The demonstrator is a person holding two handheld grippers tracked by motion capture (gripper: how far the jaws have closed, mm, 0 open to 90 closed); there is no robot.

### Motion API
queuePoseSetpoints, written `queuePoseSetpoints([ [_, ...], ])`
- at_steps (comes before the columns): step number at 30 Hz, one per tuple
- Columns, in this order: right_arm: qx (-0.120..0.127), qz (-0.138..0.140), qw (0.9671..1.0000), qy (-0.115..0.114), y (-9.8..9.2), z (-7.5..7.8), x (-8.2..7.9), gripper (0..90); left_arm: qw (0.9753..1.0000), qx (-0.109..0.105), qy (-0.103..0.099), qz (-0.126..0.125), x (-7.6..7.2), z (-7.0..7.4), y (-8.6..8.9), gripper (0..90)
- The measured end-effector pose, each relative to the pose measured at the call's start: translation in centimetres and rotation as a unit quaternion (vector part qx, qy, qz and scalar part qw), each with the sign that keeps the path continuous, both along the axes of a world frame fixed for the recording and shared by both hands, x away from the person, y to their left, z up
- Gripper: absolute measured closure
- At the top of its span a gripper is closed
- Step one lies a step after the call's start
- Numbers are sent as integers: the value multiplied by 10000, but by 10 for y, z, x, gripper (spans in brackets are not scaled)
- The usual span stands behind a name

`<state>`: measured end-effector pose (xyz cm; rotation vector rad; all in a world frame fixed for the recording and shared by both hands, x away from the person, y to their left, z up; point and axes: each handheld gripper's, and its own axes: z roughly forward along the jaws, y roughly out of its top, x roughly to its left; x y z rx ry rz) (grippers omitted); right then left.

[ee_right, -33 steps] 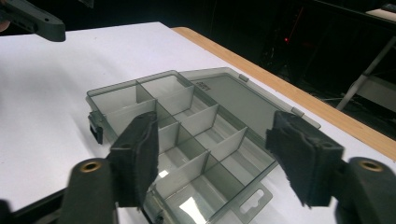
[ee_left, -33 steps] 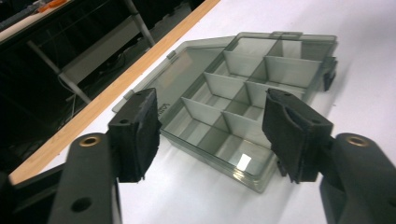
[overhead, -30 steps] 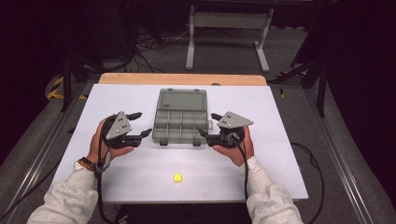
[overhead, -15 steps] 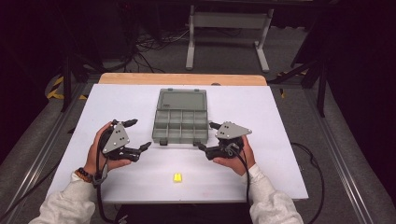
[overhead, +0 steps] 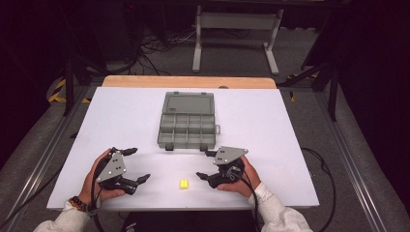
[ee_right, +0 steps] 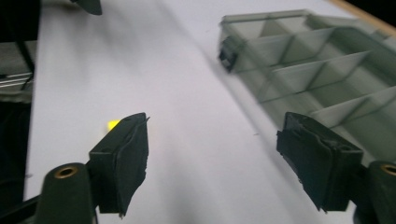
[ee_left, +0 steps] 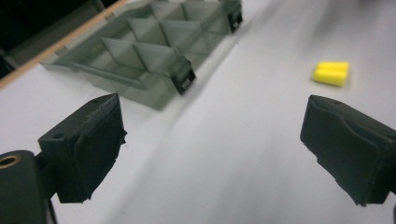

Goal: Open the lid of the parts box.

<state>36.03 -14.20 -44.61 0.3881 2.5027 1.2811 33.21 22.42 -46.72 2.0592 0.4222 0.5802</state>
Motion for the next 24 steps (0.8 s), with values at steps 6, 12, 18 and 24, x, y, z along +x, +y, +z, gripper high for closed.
queuePoseSetpoints([
  [6, -120, 346, 9992, 160, 12, -7, -4, 282, 9997, -128, 196, -12, -7, -9, 7, 65],
  [12, -395, 1016, 9934, 346, 37, -18, -8, 350, 9995, -177, 255, 14, -14, -14, 15, 56],
  [18, -681, 1189, 9901, 317, 49, -27, -7, 365, 9996, -222, 170, 49, -12, -12, 18, 56],
  [24, -621, 1322, 9883, 440, 54, -31, 2, 412, 9993, -300, 163, 158, -14, -10, 22, 55],
])
